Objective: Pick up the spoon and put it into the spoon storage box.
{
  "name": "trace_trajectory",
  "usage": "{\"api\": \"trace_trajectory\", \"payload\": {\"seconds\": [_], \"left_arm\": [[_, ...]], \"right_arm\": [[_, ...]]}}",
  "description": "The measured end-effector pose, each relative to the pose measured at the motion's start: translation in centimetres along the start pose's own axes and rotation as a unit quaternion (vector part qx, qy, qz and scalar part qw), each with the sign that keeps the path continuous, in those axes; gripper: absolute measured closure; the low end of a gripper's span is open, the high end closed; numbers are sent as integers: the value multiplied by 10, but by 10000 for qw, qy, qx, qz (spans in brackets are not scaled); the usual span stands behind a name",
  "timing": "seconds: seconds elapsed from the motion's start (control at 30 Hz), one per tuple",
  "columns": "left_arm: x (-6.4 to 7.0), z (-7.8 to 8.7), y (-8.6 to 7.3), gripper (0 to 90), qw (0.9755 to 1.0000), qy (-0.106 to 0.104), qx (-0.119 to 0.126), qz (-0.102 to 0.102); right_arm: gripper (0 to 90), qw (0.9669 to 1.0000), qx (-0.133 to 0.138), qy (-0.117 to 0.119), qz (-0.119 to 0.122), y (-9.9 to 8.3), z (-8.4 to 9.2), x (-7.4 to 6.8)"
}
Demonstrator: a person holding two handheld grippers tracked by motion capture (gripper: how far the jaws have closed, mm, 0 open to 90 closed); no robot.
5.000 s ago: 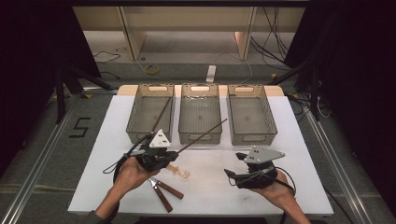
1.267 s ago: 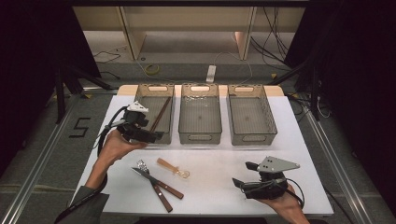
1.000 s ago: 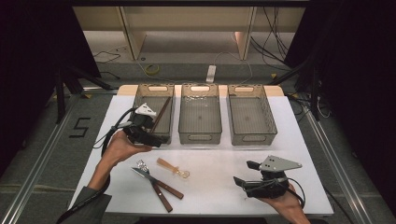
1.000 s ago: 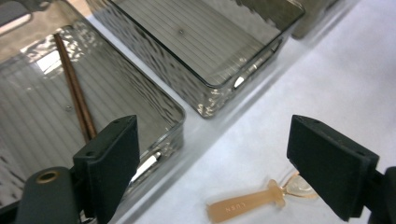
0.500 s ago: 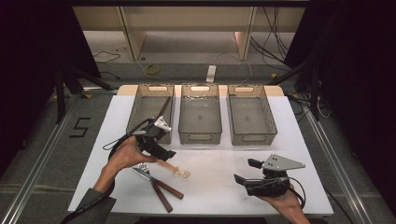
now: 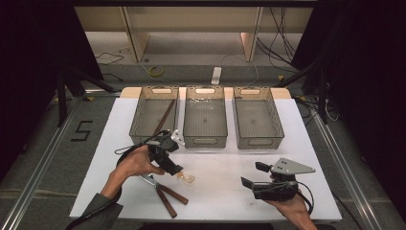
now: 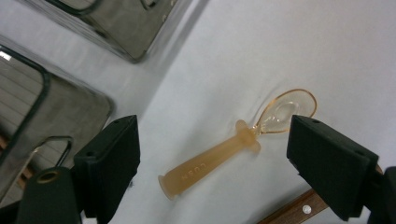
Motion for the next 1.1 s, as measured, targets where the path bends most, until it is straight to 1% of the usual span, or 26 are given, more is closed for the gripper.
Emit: {"api": "trace_trajectory", "payload": {"seconds": [0.03,0.23,0.27,0.3,0.37,0.5,0.53,0.6,0.63,0.77,0.8,0.9,0.93,0.97,1.03,1.1], "left_arm": [[0,-2,0,169,10000,-6,-34,0],[0,-9,-1,174,9999,-42,-143,-68],[0,-10,0,177,9997,-33,-205,-113],[0,-12,0,181,9998,-16,-196,-100],[2,-14,1,188,9994,-17,-296,-197],[3,-20,1,224,9988,-78,-369,-298],[3,-22,0,236,9986,-114,-408,-316],[5,-26,-2,254,9978,-89,-528,-399],[6,-28,-2,263,9969,-80,-616,-479],[9,-30,-1,311,9957,-184,-697,-587],[9,-31,-1,321,9951,-177,-740,-625],[9,-32,-2,354,9943,-148,-816,-671],[8,-31,-2,368,9936,-146,-861,-711],[9,-32,-3,381,9937,-164,-858,-696],[8,-33,-4,398,9932,-205,-898,-715],[7,-35,-6,411,9929,-201,-929,-717]], "right_arm": [[240,10000,-6,3,34,0,0,0],[239,10000,-25,38,46,0,-2,-1],[239,10000,-28,36,48,0,-2,-1],[239,10000,-38,38,43,-1,-2,-1],[239,10000,-50,41,43,-1,-2,-1],[239,9999,-95,20,43,-2,-2,-1],[239,9999,-94,20,70,-1,-2,-1],[240,9999,-82,21,101,-1,-2,-3],[239,9999,-104,28,110,-1,-2,-4],[239,9998,-137,42,111,-1,-4,-4],[239,9998,-133,39,106,-1,-4,-4],[239,9999,-123,40,110,-1,-3,-3],[239,9999,-122,42,113,-1,-3,-3],[239,9998,-124,43,115,-1,-3,-3],[239,9998,-139,43,119,-1,-3,-4],[239,9998,-139,44,116,-1,-4,-4]]}}
Point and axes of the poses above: each handheld gripper's, and its own axes: z roughly backward along the jaws, y roughly out of its top, x roughly to its right, the point moved 3 cm from there along -z, roughly forward along the jaws, and after that the axes turned 4 degrees about -y, right-handed, at the moved point
